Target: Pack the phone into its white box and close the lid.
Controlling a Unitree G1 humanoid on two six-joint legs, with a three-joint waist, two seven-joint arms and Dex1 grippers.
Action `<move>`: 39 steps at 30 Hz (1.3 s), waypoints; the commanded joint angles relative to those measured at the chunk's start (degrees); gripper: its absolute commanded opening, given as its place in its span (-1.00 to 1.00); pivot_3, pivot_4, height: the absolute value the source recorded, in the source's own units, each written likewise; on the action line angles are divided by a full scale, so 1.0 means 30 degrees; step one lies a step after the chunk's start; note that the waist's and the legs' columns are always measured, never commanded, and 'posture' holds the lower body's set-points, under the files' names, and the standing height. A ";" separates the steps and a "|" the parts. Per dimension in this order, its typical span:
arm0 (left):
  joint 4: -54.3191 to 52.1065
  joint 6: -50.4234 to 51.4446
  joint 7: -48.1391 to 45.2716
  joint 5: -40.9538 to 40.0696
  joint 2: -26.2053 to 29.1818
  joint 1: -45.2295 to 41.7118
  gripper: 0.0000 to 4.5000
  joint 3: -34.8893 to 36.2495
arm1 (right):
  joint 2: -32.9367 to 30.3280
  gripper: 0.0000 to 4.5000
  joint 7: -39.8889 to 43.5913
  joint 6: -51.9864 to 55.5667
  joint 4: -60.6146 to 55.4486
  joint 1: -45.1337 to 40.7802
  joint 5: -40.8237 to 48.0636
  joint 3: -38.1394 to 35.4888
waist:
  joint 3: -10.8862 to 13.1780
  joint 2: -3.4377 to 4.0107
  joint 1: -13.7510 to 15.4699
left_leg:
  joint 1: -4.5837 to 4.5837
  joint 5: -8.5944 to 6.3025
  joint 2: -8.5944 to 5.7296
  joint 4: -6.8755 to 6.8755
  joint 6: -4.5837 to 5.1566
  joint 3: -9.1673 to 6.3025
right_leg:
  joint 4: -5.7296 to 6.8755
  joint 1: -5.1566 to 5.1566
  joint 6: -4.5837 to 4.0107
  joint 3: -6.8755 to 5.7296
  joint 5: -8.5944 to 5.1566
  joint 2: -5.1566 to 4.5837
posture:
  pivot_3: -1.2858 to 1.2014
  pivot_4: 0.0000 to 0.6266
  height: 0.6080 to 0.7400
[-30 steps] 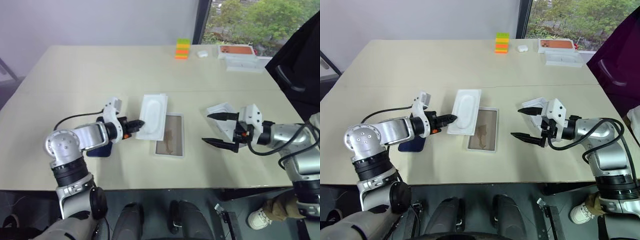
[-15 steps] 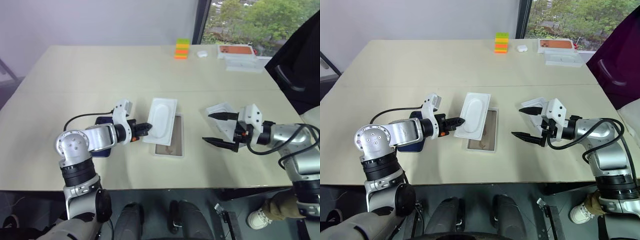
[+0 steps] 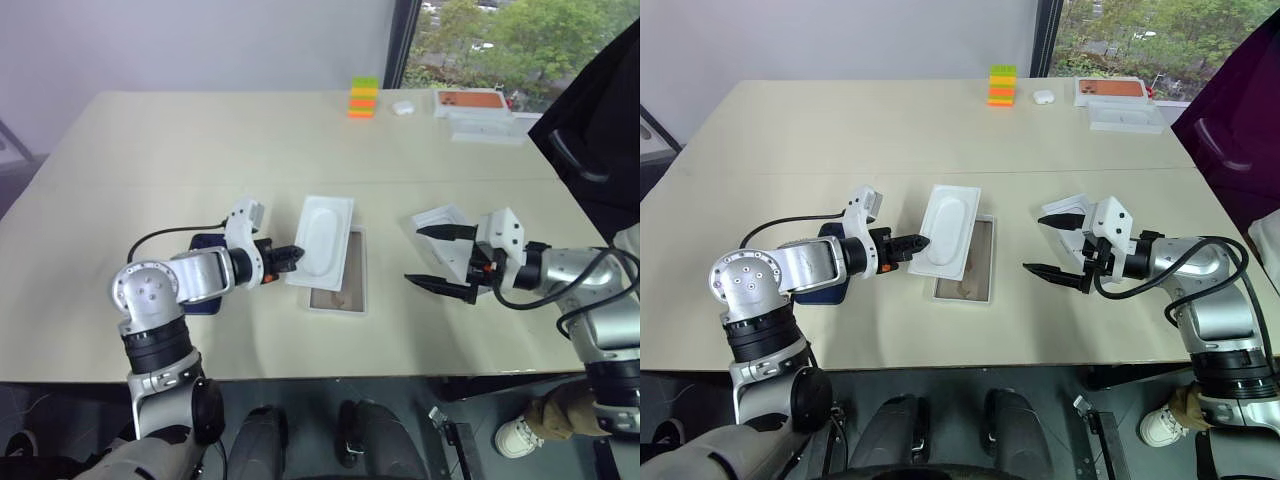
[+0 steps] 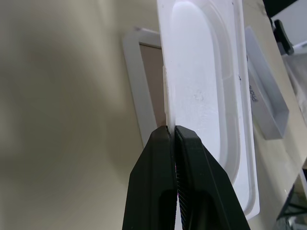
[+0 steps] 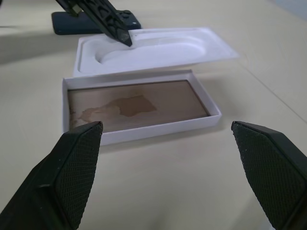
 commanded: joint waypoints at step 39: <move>-0.2245 0.0373 -0.1142 -0.0900 0.0411 0.0607 0.51 -0.0501 | 0.0399 1.00 -0.0655 -0.0412 -0.0272 -0.0328 -0.0445 0.0076 | -0.0002 0.0004 -0.0023 | 0.0000 0.0000 -0.0002 -0.0004 0.0001 -0.0011 | -0.0006 -0.0002 0.0002 -0.0002 -0.0003 0.0005 | 0.03 -0.52 1.00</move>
